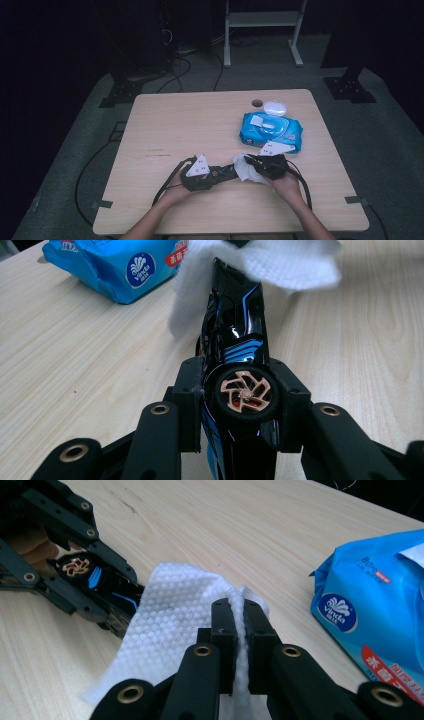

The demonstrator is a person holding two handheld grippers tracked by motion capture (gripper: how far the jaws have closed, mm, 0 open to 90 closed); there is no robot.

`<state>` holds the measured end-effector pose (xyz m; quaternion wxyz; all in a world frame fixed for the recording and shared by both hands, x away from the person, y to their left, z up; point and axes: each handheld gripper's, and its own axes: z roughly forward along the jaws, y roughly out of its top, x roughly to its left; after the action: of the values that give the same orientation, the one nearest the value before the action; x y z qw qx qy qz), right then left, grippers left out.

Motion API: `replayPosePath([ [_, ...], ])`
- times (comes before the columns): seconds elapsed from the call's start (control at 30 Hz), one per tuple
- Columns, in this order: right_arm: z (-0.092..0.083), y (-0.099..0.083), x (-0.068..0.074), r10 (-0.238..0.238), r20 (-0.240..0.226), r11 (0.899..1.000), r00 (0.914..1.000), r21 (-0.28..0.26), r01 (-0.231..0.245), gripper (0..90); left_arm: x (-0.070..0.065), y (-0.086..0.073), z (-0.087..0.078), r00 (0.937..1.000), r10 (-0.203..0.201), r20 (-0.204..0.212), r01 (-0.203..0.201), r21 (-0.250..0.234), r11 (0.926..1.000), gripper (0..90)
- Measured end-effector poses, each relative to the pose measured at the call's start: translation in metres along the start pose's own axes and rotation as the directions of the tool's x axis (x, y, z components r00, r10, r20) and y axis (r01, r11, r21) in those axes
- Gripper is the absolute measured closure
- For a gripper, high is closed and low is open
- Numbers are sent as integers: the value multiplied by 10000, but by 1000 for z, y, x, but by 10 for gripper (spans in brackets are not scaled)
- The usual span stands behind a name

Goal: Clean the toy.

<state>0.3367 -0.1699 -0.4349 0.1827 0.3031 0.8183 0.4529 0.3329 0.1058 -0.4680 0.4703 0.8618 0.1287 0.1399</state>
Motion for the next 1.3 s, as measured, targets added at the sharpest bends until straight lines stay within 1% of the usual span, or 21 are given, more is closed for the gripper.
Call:
replayPosePath([
  [0.03,0,0,0,0,0,10000,10000,0,0,853,0,0,0,10000,0,0,0,0,10000,629],
  [0.1,0,-1,1,149,-138,9999,9998,-84,-151,853,0,0,0,10000,-35,-15,35,7,10000,628],
  [0.13,0,2,7,51,-308,9998,9995,-174,-56,853,1,0,0,10000,-42,-49,42,0,10000,628],
  [0.17,0,2,7,51,-308,9998,9995,-174,-56,853,1,0,0,10000,-42,-49,42,0,10000,628],
  [0.2,1,4,10,46,-565,9994,9984,-346,-66,853,1,-1,-1,9999,-56,-117,56,2,10000,629],
  [0.23,1,4,10,46,-565,9994,9984,-346,-66,853,1,-1,-1,9999,-56,-117,56,2,10000,629],
  [0.27,2,4,12,-153,-680,9994,9976,-317,132,852,2,-1,-2,9999,-61,-109,61,46,10000,629],
  [0.37,3,2,10,-94,-582,9996,9983,-266,79,852,2,-1,-2,9999,-65,-122,65,48,10000,628],
  [0.4,2,1,5,208,-572,9995,9981,-244,-223,852,2,-1,-2,9999,-72,-118,72,39,10000,628],
  [0.47,2,1,5,260,-607,9992,9978,-291,-278,852,2,-1,-2,9999,-96,-110,96,31,9999,628],
  [0.63,6,2,9,273,-761,9990,9967,-340,-299,852,3,-2,-2,9999,-122,-122,122,6,9999,627],
  [0.77,6,2,6,363,-796,9987,9962,-325,-390,851,2,-1,-1,9997,0,-257,0,19,10000,628],
  [0.87,6,1,4,446,-789,9983,9959,-340,-474,852,2,-1,-1,9997,-129,-212,129,0,9999,628],
  [0.93,7,3,7,338,-739,9987,9967,-365,-366,852,3,-1,-1,9997,-120,-205,120,5,9999,628],
  [0.97,8,4,9,313,-768,9987,9966,-388,-343,852,3,-1,-1,9997,-128,-197,129,10,9999,628],
  [1.03,11,6,12,182,-1077,9989,9940,-406,-227,852,3,-1,-1,9997,-132,-185,132,11,9999,628],
  [1.07,11,6,13,170,-1106,9990,9937,-387,-214,852,3,-1,-1,9997,-123,-187,123,11,9999,628],
  [1.13,12,5,12,192,-1098,9990,9938,-383,-235,852,3,-1,-1,9998,-114,-186,114,12,9999,628],
  [1.2,10,3,6,325,-955,9987,9949,-364,-361,852,3,-1,-1,9998,-115,-186,116,12,9999,628],
  [1.23,10,3,5,433,-978,9982,9943,-381,-472,852,3,-1,-1,9998,-115,-186,116,12,9999,628],
  [1.3,10,3,7,452,-990,9982,9941,-337,-487,852,3,-1,-1,9998,-119,-182,119,9,9999,627],
])
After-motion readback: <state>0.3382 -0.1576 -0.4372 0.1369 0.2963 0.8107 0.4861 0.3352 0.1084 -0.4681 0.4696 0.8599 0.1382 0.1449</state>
